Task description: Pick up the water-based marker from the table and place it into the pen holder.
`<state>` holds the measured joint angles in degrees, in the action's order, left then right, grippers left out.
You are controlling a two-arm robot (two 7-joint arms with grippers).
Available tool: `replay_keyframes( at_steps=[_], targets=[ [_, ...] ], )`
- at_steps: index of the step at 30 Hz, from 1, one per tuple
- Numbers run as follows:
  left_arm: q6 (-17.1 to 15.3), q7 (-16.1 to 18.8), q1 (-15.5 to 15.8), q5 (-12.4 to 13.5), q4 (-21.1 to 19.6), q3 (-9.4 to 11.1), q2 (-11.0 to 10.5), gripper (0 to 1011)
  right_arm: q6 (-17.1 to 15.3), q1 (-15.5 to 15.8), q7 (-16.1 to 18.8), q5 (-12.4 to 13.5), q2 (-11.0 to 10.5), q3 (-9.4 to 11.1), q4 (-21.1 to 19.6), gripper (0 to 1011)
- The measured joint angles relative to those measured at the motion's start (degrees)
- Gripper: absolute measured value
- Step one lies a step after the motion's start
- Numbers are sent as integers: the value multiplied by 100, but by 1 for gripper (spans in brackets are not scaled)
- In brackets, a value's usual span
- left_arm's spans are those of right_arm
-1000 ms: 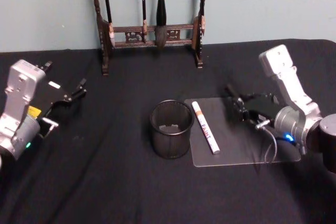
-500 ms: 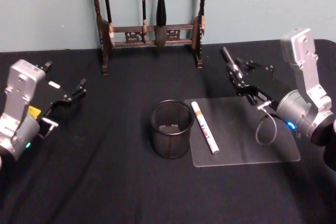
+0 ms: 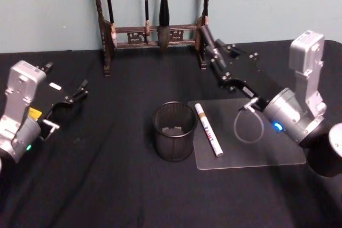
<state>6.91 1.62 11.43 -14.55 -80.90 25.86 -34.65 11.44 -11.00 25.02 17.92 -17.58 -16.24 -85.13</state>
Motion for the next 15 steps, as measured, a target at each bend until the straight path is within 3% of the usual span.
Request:
replay_keyframes(
  at_steps=[15],
  targets=[
    [0,0,0,0,0,0,0,1001,309,-87,449,330,190,-523,279,233]
  ],
)
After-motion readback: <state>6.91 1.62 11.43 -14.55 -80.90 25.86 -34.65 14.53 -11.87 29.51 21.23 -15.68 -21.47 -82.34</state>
